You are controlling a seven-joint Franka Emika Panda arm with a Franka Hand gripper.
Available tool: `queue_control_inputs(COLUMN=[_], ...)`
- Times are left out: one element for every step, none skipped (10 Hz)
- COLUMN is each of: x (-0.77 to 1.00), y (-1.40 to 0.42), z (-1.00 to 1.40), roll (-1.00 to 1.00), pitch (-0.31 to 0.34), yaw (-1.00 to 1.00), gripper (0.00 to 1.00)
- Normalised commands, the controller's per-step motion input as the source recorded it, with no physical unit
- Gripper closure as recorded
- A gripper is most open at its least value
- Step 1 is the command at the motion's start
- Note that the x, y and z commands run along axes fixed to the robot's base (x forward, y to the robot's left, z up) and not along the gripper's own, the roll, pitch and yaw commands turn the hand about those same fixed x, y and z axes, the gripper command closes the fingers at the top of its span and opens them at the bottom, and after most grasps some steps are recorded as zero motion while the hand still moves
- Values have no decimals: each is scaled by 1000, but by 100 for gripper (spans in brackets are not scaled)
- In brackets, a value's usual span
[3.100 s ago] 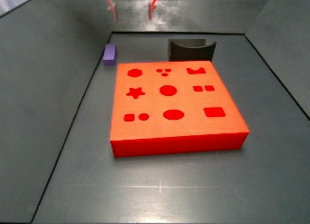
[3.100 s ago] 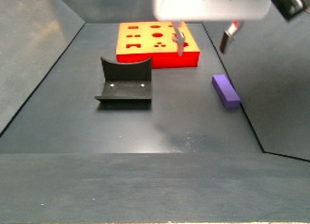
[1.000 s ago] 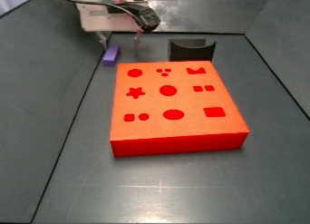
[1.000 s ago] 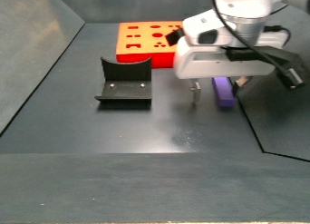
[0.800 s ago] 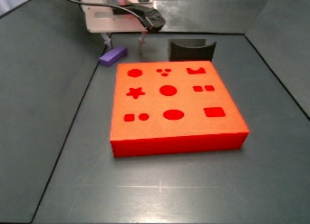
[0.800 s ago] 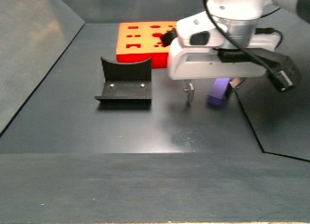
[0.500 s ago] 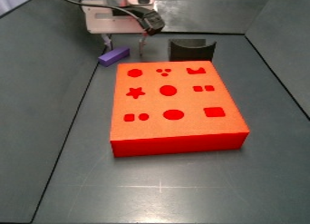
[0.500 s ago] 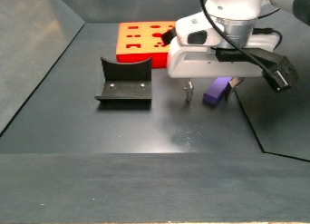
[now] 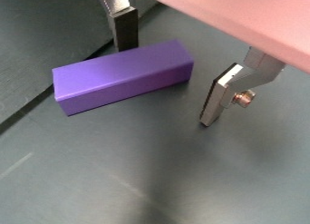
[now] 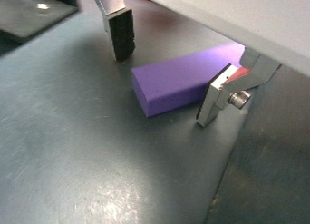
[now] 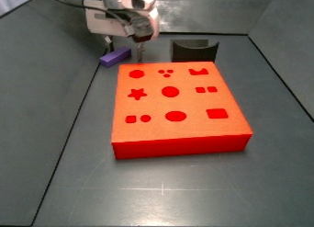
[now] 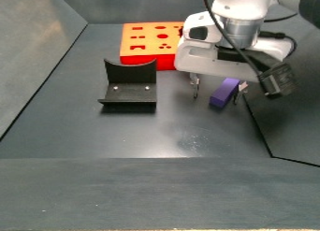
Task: Pick up the rectangle object. Move up. Place the rectangle object on the fixture. Regrasp the rectangle object. Move to above the board. Insert the rectangle object.
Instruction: Pick up the rectangle object.
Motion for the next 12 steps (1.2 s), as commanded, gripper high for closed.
queue_control_inputs(x=[-131,-100,31,-17,89,26,-46,29,0,0,0,0], y=[-131,-109,0,0,0,34,0,0,0,0,0,0], z=[-277,-291,-63,0,0,-160,-220,-80,0,0,0,0], roll=[-21,-84,-66,0,0,56,77,0,11,0,0,0], pitch=[-61,-116,-17,-43,0,11,31,60,0,0,0,0], yaw=[-814,-743,-14,0,0,-803,-994,-654,0,0,0,0], gripper=[0,0,0,0,0,0,0,0,0,0,100,100])
